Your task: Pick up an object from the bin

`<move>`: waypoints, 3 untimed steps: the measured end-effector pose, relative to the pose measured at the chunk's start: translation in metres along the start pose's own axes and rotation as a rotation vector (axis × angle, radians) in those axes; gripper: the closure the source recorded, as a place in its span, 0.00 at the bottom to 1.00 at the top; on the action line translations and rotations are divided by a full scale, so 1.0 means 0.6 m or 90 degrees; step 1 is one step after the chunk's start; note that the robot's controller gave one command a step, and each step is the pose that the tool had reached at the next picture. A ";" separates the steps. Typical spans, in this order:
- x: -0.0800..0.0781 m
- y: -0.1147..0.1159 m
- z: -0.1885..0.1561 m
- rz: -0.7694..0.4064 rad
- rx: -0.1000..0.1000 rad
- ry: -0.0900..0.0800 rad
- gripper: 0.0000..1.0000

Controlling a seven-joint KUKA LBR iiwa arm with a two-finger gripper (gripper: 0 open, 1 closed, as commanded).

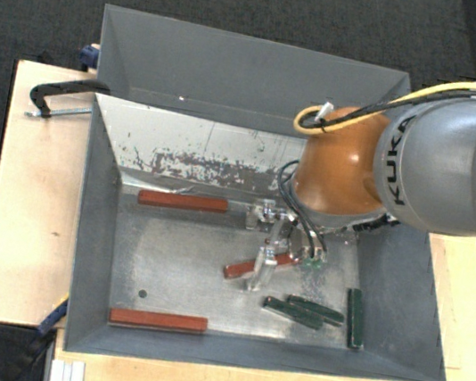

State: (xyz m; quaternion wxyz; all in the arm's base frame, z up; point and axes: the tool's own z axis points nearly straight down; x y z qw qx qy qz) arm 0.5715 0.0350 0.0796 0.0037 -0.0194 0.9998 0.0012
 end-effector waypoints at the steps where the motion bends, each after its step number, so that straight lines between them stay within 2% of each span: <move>1: 0.057 0.001 0.015 0.000 0.000 0.005 1.00; 2: 0.057 0.000 0.015 0.000 0.000 0.005 1.00; 3: 0.067 0.057 -0.275 -0.015 0.000 -0.003 1.00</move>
Offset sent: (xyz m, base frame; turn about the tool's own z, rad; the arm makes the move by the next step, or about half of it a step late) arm 0.0000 0.0000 0.0000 0.0000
